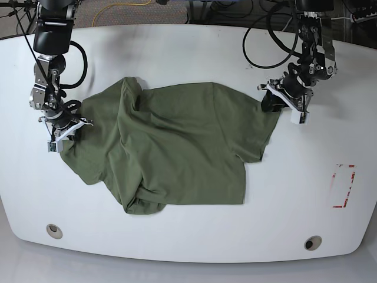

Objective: Fold the T-shirt properly
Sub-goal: 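Reposition the left gripper along the shirt's shoulder edge, then close the left gripper on the shirt's shoulder edge, then lift the shirt with both grippers and pull the grippers apart, then lower the stretched shirt flat onto the table with both grippers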

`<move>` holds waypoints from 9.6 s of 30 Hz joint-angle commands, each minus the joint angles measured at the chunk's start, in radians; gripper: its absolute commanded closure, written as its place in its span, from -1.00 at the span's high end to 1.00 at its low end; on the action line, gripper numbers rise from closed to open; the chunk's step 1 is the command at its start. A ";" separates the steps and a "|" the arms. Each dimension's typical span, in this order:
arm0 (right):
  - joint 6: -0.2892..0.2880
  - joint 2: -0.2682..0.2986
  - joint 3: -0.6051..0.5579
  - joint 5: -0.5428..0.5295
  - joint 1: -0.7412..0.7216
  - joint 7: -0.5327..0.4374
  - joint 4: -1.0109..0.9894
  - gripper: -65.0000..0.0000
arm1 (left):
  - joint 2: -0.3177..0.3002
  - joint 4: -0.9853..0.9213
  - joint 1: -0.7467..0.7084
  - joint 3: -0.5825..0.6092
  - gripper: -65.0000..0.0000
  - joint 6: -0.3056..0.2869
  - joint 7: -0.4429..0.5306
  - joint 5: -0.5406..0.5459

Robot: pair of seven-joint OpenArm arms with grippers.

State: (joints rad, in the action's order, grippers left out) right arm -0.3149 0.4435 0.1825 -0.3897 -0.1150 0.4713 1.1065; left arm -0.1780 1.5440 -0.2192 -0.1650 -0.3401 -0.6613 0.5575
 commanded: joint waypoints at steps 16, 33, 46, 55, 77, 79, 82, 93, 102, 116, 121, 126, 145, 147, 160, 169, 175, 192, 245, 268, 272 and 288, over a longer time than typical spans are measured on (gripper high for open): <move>-0.002 0.010 0.009 0.007 -0.006 0.025 0.015 -0.99 | -0.002 0.245 -0.028 -0.175 -0.56 -0.060 -0.269 0.039; 0.001 -0.003 0.010 -0.003 0.011 0.045 0.068 0.12 | -0.020 0.194 0.021 -0.115 -0.52 -0.010 -0.161 0.040; 0.006 -0.078 0.025 -0.004 0.027 0.028 0.067 0.08 | -0.071 0.189 0.031 -0.112 -0.51 -0.011 -0.182 0.026; 0.007 -0.078 0.025 -0.005 0.027 0.028 0.067 0.08 | -0.071 0.209 0.031 -0.112 -0.51 -0.011 -0.182 0.028; 0.007 -0.078 0.053 0.001 0.022 0.024 0.067 -1.00 | -0.071 0.229 0.054 -0.113 0.11 -0.011 -0.213 0.025; 0.007 -0.078 0.053 0.001 0.022 0.024 0.067 -1.00 | -0.071 0.220 0.063 -0.113 0.32 -0.011 -0.231 0.025; 0.007 -0.078 0.053 -0.001 0.022 0.024 0.067 -1.00 | -0.071 0.201 0.074 -0.113 0.48 -0.011 -0.236 0.025; 0.007 -0.079 0.053 -0.005 0.024 0.024 0.067 -1.00 | -0.071 0.045 0.142 -0.110 0.49 -0.014 -0.236 0.025; 0.007 -0.104 0.053 0.002 0.025 0.024 0.086 -1.00 | -0.071 -0.032 0.169 -0.090 0.49 -0.014 -0.236 0.025; 0.007 -0.105 0.053 0.002 0.027 0.024 0.096 -1.00 | -0.071 -0.084 0.171 -0.005 0.49 -0.015 -0.236 0.025; 0.007 -0.105 0.053 0.002 0.028 0.024 0.096 -1.00 | -0.070 -0.084 0.169 0.012 0.49 -0.015 -0.236 0.025; 0.007 -0.104 0.055 0.002 0.028 0.024 0.097 -1.00 | -0.067 -0.084 0.169 0.012 0.29 -0.015 -0.236 0.025; 0.004 -0.104 0.055 0.002 0.028 0.024 0.100 -1.00 | -0.065 -0.234 0.228 0.075 -0.29 -0.017 -0.231 0.031; 0.004 -0.104 0.055 0.002 0.028 0.024 0.100 -1.00 | -0.065 -0.236 0.232 0.094 -0.28 -0.017 -0.231 0.031; 0.003 -0.104 0.055 0.002 0.028 0.024 0.100 -1.00 | -0.064 -0.233 0.234 0.149 -0.35 -0.017 -0.231 0.029; 0.003 -0.104 0.055 0.002 0.028 0.022 0.100 -1.00 | -0.064 -0.231 0.234 0.149 -1.00 -0.011 -0.231 0.028; 0.003 -0.104 0.055 -0.004 0.028 0.022 0.102 -1.00 | -0.064 -0.168 0.229 0.146 -1.00 -0.015 -0.229 0.031; 0.009 -0.107 0.056 -0.007 0.100 0.088 0.389 -1.00 | -0.070 0.230 0.200 0.032 -1.00 -0.017 -0.236 0.032; 0.000 0.002 -0.073 -0.005 -0.785 0.108 0.301 -1.00 | -0.107 0.197 1.302 -0.081 -1.00 -0.011 -0.349 0.032; 0.000 0.070 -0.127 -0.008 -0.825 0.203 0.272 -1.00 | -0.120 0.263 1.329 -0.101 -1.00 -0.015 -0.529 0.117; 0.000 0.084 -0.108 -0.008 -0.713 0.203 0.334 -1.00 | -0.119 0.307 1.203 -0.100 -1.00 -0.014 -0.530 0.155; 0.000 0.019 0.110 -0.008 -0.242 0.225 0.541 -1.00 | -0.122 0.405 0.712 -0.103 -1.00 -0.014 -0.532 0.286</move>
State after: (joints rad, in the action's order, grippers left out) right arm -0.3138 0.4648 0.2722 -0.3889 -0.3908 0.7261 1.5959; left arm -0.2890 1.9266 0.5301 -0.2596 -0.3557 -1.2263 0.8173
